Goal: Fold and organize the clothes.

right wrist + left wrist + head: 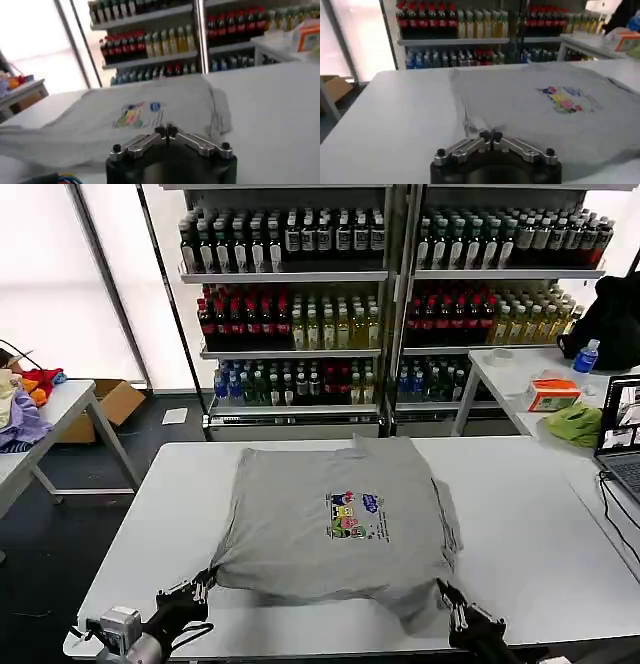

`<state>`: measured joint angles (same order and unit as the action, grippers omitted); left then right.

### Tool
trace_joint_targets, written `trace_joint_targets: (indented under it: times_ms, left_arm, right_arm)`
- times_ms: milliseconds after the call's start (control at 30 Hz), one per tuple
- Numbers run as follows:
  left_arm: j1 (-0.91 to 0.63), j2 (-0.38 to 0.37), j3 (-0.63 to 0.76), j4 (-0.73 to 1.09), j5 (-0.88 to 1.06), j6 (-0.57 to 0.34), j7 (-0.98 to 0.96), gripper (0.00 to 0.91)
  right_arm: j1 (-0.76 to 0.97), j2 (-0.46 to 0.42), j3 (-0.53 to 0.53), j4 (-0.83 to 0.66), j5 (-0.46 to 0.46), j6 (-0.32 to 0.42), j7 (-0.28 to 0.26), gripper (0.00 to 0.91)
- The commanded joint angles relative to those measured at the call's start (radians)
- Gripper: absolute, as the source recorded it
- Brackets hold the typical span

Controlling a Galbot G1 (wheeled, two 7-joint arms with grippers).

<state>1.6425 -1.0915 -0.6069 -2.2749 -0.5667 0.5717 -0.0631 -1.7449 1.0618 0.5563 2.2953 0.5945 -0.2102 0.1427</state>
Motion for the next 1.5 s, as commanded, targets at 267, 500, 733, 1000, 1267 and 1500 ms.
trace_joint_targets:
  times_ms: [267,500,733,1000,1267,1500]
  left_arm:
    - [-0.377,-0.023,0.026,0.291,-0.129,0.006,0.028,0.01]
    - [-0.482,-0.04,0.075,0.406,-0.182,0.008,0.015,0.907]
    - [-0.516,-0.08,0.12,0.464,-0.15,0.005,0.02,0.907]
    - [-0.449,-0.027,0.047,0.429,-0.133,0.004,0.037,0.907]
    - [-0.235,-0.028,0.027,0.272,-0.057,-0.015,0.032,0.907]
    - [-0.207,-0.082,0.094,0.331,0.036,-0.027,0.015,0.907]
  right_arm:
    - [0.5,-0.015,-0.166,-0.292,-0.011,-0.015,0.069,0.0]
    - [0.679,0.008,-0.291,-0.518,-0.082,-0.089,0.074,0.0]
    - [0.775,0.016,-0.333,-0.596,-0.012,-0.137,0.069,0.907]
    - [0.656,-0.029,-0.256,-0.499,-0.017,-0.152,0.066,0.907]
    - [0.341,-0.044,-0.188,-0.252,-0.119,-0.235,0.147,0.907]
    - [0.324,0.021,-0.229,-0.283,-0.176,-0.273,0.248,0.443]
